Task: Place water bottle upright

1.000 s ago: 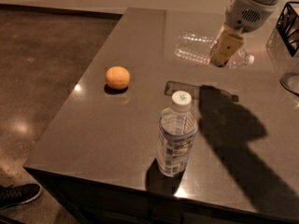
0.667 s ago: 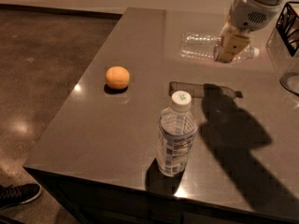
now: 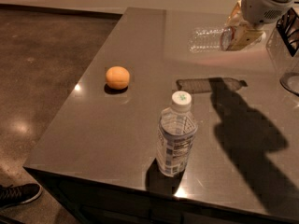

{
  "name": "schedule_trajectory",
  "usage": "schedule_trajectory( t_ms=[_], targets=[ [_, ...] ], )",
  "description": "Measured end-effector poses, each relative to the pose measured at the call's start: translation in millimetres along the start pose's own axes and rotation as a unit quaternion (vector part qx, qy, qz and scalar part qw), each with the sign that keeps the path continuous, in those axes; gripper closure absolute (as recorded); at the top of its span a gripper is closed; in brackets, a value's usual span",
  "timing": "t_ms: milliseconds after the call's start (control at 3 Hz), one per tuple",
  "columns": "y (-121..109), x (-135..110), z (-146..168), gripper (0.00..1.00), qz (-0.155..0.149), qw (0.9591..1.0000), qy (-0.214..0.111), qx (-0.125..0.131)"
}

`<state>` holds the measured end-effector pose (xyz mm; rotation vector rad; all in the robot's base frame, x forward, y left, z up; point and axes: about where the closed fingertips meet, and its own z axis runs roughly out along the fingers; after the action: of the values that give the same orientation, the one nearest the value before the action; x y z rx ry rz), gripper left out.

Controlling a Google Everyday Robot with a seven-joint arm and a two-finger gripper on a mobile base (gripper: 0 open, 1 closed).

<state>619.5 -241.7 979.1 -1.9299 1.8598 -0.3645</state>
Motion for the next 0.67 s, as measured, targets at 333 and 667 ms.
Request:
schedule_trajectory(
  t_ms=[333,667],
  targets=[
    [-6.6,6.6,-4.0,1.0,-0.075,0.9963,0.003,0.042],
    [-7.6,7.9,-2.8,1.0,-0.153,0.985,0.017,0.078]
  ],
)
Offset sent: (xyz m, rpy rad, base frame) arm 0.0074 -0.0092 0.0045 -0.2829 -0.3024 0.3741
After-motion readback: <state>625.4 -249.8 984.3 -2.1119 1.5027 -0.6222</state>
